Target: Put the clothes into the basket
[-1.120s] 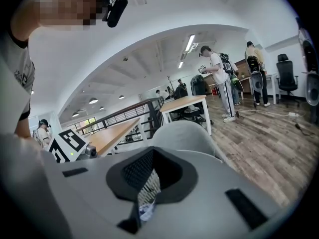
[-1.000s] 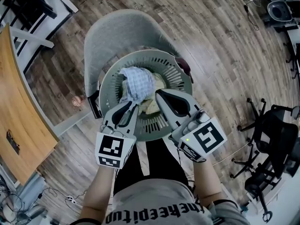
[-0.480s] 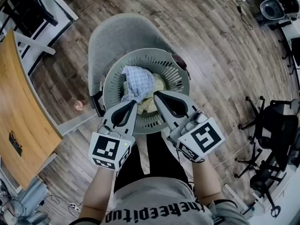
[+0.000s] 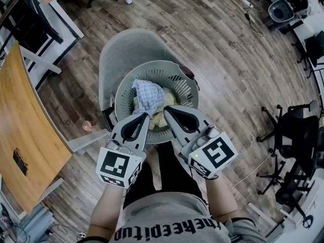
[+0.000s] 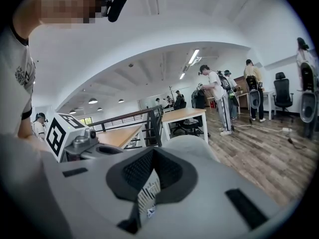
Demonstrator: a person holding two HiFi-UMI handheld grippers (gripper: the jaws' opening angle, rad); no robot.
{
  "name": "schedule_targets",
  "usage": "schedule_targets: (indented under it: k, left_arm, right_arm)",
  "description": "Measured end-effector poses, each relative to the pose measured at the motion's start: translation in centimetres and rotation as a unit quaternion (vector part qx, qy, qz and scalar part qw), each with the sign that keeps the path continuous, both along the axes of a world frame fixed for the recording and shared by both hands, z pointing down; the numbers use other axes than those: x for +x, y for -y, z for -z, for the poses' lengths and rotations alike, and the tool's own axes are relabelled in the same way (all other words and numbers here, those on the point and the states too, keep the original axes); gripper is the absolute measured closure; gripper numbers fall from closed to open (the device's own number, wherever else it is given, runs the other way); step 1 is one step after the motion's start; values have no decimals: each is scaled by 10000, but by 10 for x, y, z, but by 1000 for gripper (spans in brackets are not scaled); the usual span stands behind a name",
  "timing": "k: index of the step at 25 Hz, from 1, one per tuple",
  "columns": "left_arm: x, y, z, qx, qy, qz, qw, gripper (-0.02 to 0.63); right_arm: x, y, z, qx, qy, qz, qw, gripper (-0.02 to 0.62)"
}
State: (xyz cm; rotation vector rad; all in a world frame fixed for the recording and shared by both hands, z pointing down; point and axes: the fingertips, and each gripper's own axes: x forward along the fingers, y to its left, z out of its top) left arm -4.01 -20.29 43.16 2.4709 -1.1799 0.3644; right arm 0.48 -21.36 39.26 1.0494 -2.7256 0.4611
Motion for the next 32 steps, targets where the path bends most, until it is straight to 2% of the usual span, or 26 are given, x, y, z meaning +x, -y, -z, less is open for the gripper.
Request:
schedule_targets:
  k: [18, 32]
  left_arm:
    - [8, -24, 75, 875, -278, -543, 9943, 592]
    - [-2, -50, 110, 1350, -409, -844, 9864, 592]
  right_arm:
    - [-5, -38, 48, 568, -115, -302, 9979, 586]
    - [-20, -71, 73, 898, -129, -531, 9945, 584]
